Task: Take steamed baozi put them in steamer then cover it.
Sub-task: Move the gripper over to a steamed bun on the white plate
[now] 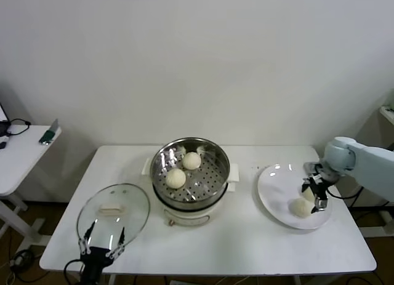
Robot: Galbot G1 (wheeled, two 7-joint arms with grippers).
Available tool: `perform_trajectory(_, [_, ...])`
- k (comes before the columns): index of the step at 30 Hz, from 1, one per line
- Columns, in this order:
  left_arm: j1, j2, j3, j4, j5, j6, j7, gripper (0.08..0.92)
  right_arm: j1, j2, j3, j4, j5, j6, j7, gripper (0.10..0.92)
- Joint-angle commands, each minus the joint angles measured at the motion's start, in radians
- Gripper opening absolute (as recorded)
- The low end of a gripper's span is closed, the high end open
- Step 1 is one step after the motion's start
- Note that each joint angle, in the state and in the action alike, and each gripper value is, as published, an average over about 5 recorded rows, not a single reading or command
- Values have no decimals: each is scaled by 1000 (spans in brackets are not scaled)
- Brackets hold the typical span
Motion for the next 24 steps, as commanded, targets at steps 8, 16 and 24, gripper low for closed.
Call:
perform_trajectory(8, [1, -8, -2, 7, 0, -2, 2, 823, -126, 74, 96, -99, -69, 13, 0, 823])
perform_trajectory(16, [-2, -7, -2, 13, 0, -3, 2, 823, -130, 88, 108, -121, -89, 32, -11, 820])
perform_trajectory(24, [-2, -9, -1, 14, 1, -4, 2, 823, -114, 84, 105, -120, -89, 45, -24, 709])
